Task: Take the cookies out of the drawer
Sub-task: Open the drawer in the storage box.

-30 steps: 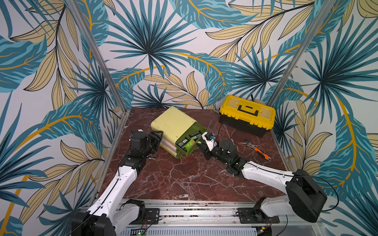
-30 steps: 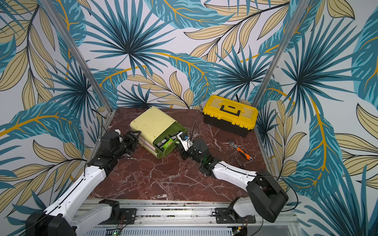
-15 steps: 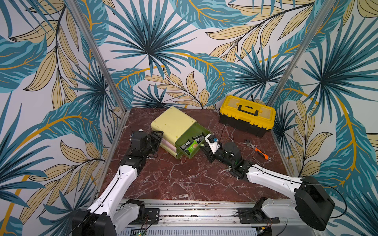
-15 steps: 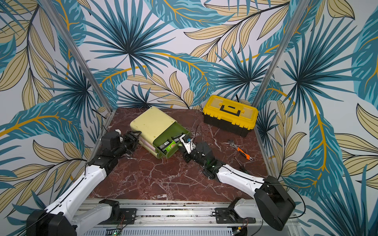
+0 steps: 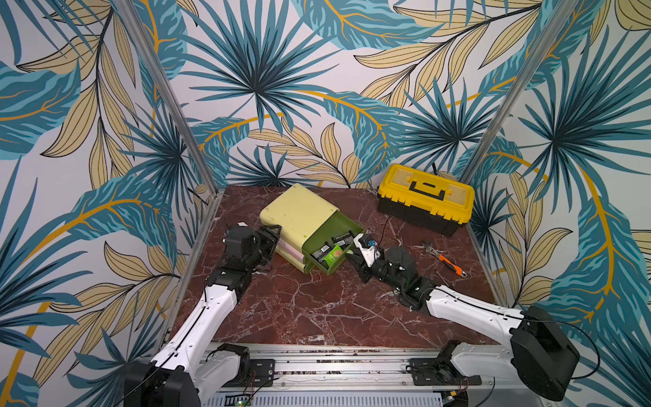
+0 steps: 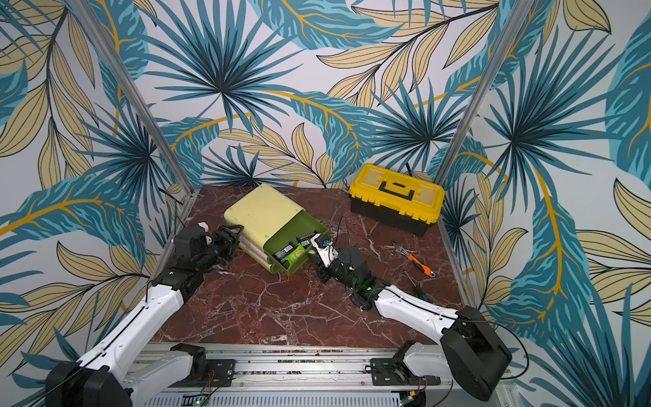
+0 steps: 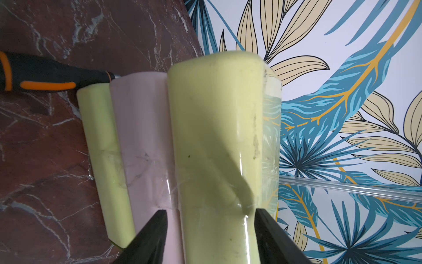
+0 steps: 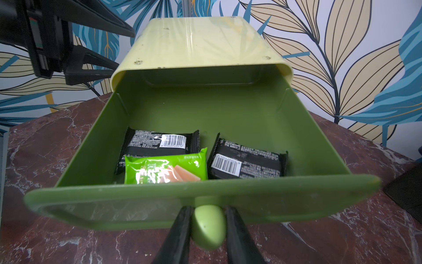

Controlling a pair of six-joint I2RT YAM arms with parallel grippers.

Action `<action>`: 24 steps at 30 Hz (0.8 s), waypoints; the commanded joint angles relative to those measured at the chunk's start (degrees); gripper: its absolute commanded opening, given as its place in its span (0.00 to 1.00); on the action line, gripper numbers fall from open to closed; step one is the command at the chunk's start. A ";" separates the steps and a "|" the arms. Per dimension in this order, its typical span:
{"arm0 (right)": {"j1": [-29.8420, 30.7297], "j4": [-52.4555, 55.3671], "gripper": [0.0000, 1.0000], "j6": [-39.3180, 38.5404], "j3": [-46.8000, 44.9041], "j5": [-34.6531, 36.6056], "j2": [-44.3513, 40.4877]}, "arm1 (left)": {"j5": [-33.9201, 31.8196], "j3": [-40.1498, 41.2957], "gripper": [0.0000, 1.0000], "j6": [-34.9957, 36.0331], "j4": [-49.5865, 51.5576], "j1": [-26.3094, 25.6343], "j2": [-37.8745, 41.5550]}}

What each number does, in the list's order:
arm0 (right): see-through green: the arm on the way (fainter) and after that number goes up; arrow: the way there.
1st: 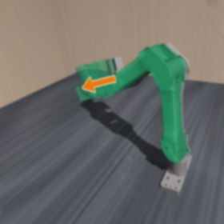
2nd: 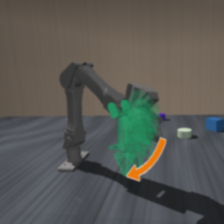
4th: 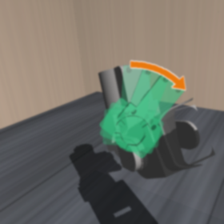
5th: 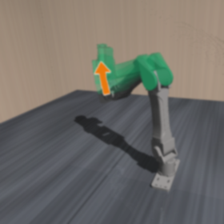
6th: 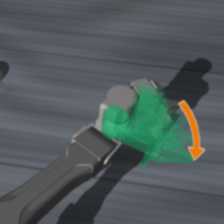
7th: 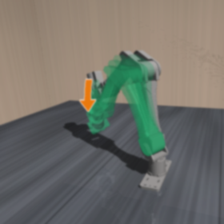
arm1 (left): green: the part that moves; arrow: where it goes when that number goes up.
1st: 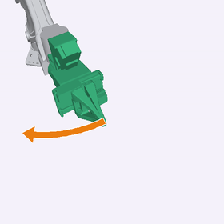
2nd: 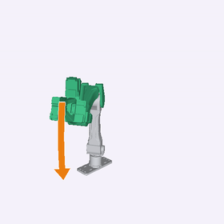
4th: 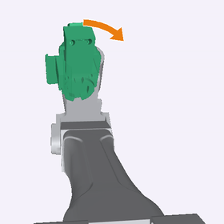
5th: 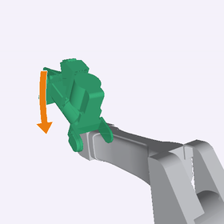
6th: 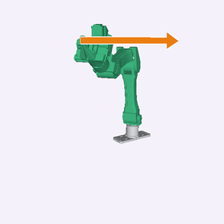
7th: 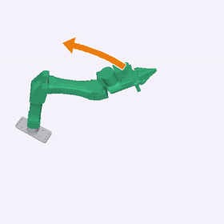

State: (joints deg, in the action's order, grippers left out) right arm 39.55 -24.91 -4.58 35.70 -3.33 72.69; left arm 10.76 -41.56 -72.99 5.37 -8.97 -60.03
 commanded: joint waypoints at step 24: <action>0.45 1.22 0.47 -0.61 -2.39 2.22 0.70 | -16.78 -29.29 0.65 38.79 34.15 -16.58 -2.32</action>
State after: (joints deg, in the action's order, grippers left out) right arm 39.75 -23.92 -4.84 34.48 -1.91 72.95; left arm -0.25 -65.80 -43.62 31.38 -22.04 -60.60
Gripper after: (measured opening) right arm 0.465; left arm 0.651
